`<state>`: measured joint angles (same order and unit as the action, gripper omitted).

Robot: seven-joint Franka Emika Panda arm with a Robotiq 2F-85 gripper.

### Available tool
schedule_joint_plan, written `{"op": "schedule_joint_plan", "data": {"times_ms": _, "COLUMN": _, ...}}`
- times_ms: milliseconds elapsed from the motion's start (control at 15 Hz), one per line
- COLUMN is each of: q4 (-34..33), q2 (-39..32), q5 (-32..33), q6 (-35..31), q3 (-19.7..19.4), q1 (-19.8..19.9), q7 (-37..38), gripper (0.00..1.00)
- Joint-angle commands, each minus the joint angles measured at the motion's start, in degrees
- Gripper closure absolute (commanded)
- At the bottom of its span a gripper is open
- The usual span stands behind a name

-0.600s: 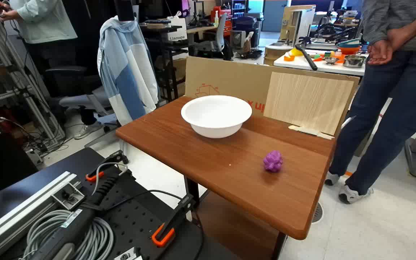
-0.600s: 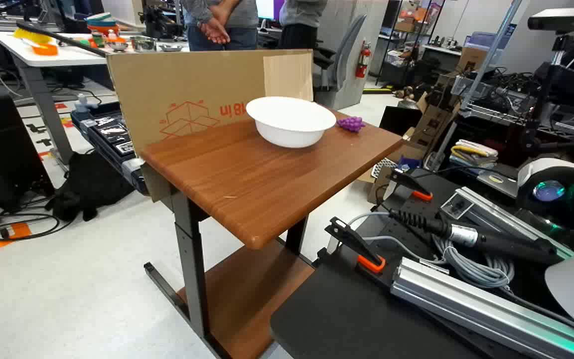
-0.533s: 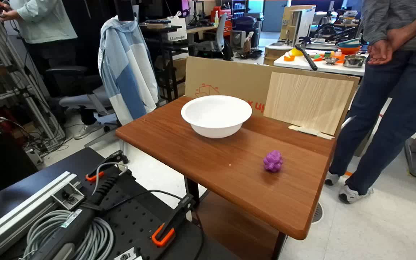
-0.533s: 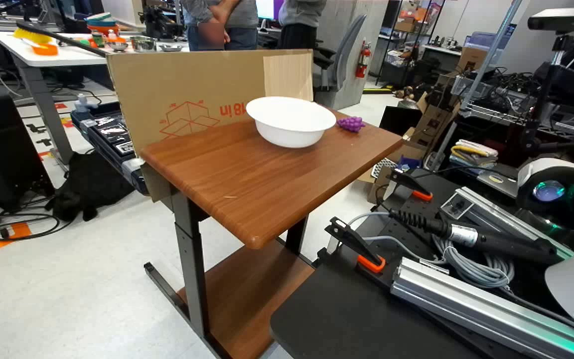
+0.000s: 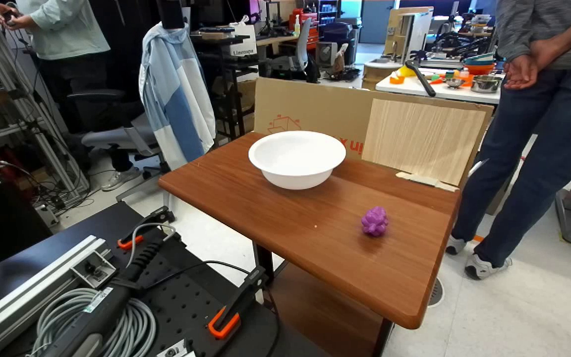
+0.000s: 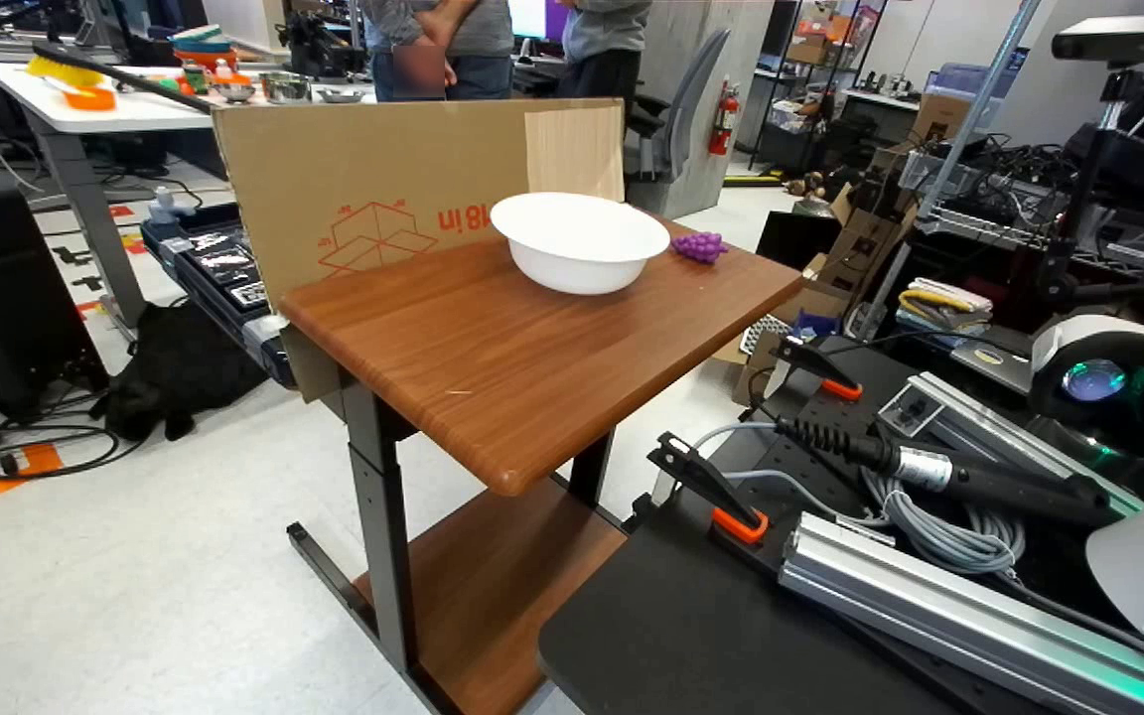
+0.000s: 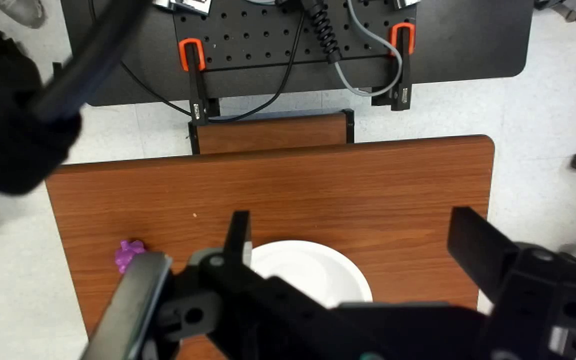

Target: Pick up the purple object and put it in the bowl

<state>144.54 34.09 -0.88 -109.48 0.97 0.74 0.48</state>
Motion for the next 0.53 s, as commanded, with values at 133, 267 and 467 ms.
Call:
{"op": "schedule_joint_plan", "data": {"times_ms": 133, "q4": 0.12, "q2": -0.12, "q5": 1.10, "q6": 0.00, "q3": 0.40, "q1": -0.48, "q7": -0.07, "gripper": 0.00}}
{"op": "schedule_joint_plan", "data": {"times_ms": 267, "q4": -0.63, "q2": -1.32, "q5": 1.93, "q6": -0.49, "q3": 0.76, "q1": -0.17, "q7": 0.41, "gripper": 0.00}}
{"op": "schedule_joint_plan", "data": {"times_ms": 467, "q4": -3.24, "q2": -4.68, "q5": 4.01, "q6": -0.65, "q3": -1.33, "q1": 1.78, "q7": -0.39, "gripper": 0.00}}
